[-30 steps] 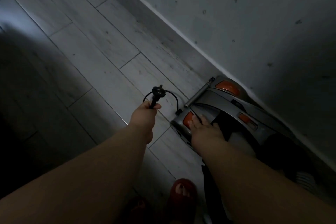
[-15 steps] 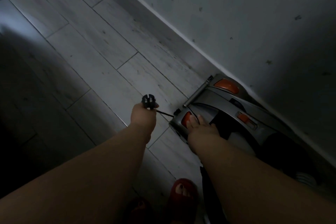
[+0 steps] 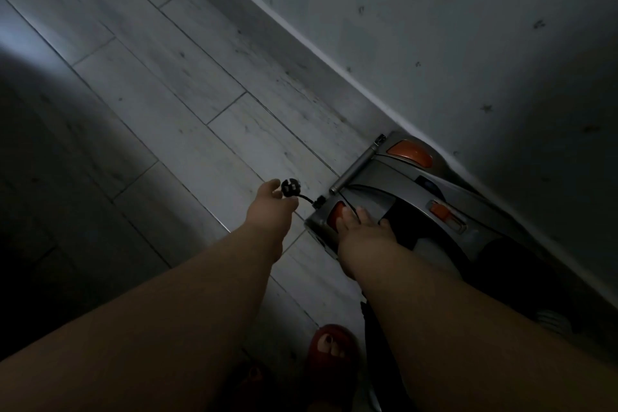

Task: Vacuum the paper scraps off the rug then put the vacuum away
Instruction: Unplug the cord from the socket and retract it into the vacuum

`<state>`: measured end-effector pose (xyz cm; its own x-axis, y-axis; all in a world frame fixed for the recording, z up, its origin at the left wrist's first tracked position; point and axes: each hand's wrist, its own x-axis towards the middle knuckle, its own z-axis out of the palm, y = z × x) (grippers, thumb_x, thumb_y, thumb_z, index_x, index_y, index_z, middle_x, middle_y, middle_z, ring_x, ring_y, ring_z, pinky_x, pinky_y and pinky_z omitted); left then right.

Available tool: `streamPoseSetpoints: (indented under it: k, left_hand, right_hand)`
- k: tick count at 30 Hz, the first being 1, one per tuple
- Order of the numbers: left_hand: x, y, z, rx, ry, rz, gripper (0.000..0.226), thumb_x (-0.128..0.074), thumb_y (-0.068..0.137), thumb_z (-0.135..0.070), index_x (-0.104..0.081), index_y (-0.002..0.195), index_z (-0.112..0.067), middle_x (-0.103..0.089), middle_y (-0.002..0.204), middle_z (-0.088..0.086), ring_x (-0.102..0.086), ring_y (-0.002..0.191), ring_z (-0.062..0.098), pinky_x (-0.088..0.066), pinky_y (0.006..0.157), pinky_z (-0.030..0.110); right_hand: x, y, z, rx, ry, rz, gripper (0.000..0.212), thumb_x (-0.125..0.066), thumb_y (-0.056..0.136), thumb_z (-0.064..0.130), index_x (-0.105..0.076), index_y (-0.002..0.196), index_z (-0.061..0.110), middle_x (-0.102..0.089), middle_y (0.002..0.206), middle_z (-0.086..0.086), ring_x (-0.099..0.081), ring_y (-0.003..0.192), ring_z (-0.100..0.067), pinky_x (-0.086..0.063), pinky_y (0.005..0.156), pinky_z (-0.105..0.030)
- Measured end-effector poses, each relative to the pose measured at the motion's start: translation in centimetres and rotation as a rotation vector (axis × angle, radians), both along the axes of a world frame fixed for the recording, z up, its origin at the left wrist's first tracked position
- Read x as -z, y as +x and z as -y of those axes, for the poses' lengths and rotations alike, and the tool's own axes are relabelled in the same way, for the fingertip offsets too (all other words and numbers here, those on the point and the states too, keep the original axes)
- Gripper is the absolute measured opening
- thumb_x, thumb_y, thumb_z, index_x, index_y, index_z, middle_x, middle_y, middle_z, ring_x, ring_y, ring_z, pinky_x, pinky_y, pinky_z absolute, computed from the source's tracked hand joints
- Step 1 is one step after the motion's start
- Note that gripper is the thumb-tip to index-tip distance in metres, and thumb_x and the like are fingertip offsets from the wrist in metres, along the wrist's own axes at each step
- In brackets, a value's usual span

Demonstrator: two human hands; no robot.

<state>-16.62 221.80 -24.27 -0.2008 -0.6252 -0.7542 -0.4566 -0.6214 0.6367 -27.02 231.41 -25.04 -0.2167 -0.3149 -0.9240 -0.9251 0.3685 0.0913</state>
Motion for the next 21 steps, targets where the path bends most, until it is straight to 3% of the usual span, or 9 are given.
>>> streamPoseSetpoints:
  k: [7,15,18,21]
  left_hand:
    - [0.7,0.5,-0.6,0.026,0.051,-0.014,0.052,-0.056,0.092,-0.01,-0.039,0.14,-0.018,-0.045,0.141,0.005,-0.047,0.123,0.024,-0.038,0.101,0.035]
    - [0.2,0.5,-1.6,0.042,0.068,-0.013,0.051,-0.056,0.092,-0.008,-0.04,0.139,-0.015,-0.046,0.141,0.006,-0.047,0.122,0.023,-0.038,0.091,0.029]
    - [-0.6,-0.3,-2.2,0.072,0.083,-0.029,0.049,-0.056,0.093,-0.009,-0.041,0.139,-0.013,-0.046,0.14,0.008,-0.045,0.125,0.024,-0.037,0.097,0.031]
    - [-2.0,-2.0,-3.2,0.076,0.096,-0.055,0.044,-0.055,0.093,-0.009,-0.044,0.136,-0.011,-0.049,0.134,0.006,-0.048,0.118,0.021,-0.038,0.093,0.027]
  right_hand:
    - [-0.3,0.2,-0.2,-0.004,-0.013,-0.006,0.094,-0.059,0.093,0.026,0.011,0.155,0.015,0.022,0.162,-0.003,0.016,0.149,-0.028,-0.005,0.118,-0.056]
    - [-1.1,-0.3,-0.6,0.022,-0.045,0.04,0.091,-0.058,0.093,0.023,0.007,0.156,0.018,0.02,0.162,-0.001,0.016,0.149,-0.025,-0.003,0.119,-0.055]
    - [-2.0,-1.5,-1.9,0.013,-0.157,0.064,0.082,-0.052,0.094,0.019,0.0,0.157,0.019,0.011,0.164,0.001,0.011,0.15,-0.022,-0.002,0.12,-0.051]
    - [-3.3,-3.0,-3.6,0.039,-0.366,0.064,0.067,-0.041,0.098,0.015,-0.008,0.157,0.02,0.006,0.164,0.002,0.01,0.15,-0.018,0.003,0.12,-0.045]
